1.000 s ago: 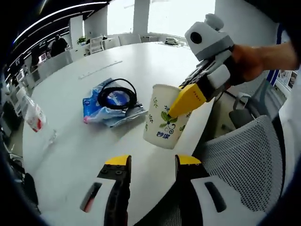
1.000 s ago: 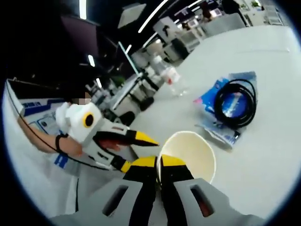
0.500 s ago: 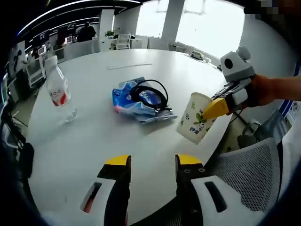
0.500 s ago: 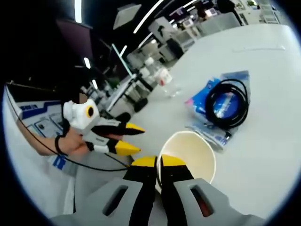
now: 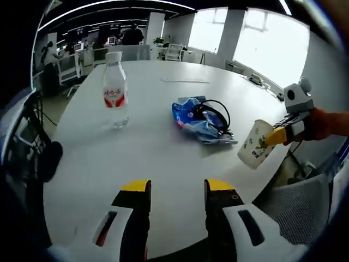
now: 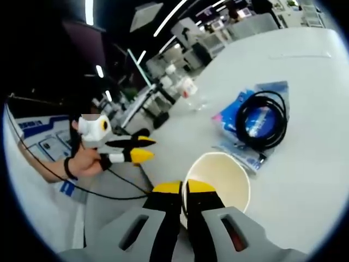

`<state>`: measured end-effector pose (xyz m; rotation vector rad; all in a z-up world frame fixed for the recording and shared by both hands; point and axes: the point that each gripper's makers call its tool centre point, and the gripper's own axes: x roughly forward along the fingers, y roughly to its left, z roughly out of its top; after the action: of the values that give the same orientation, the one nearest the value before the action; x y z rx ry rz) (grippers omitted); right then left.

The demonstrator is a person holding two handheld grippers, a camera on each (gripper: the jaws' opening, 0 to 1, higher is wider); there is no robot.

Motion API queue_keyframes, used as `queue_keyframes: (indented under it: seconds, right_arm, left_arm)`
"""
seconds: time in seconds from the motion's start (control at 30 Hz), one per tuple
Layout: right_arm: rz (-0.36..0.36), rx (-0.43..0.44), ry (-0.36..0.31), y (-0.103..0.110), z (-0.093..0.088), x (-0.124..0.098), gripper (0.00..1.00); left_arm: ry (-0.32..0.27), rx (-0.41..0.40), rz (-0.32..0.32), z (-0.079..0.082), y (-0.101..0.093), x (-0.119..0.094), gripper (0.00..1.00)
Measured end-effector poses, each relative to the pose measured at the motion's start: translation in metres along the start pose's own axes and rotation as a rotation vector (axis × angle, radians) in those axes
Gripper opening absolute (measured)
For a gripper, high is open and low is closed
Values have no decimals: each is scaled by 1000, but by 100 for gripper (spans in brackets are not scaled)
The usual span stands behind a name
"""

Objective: Arrange the tabletop items into an orderly group along one side of the table until the central work area is clear of visible clutter.

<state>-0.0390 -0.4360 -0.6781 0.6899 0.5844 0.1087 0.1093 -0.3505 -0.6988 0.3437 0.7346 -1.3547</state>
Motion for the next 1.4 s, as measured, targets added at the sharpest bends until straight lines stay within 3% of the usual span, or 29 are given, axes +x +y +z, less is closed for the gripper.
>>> queue_keyframes:
  seconds: [0.2,0.57,1.1,1.4]
  right_arm:
    - [-4,-13,26,-2,0,1,0]
    - [2,-60,63,0,16,16,0]
    - [53,-275,132,27,79,80,0]
    - [49,-389,174,23,106,119,0]
  left_arm:
    - [-21,-47,39,-2,18,-6,38]
    - [-22,-76,46,-13,22,-12,40]
    - [-23,-95,26,-21,24,-18,41]
    - [-9,-80,4,-25,21,-19,42]
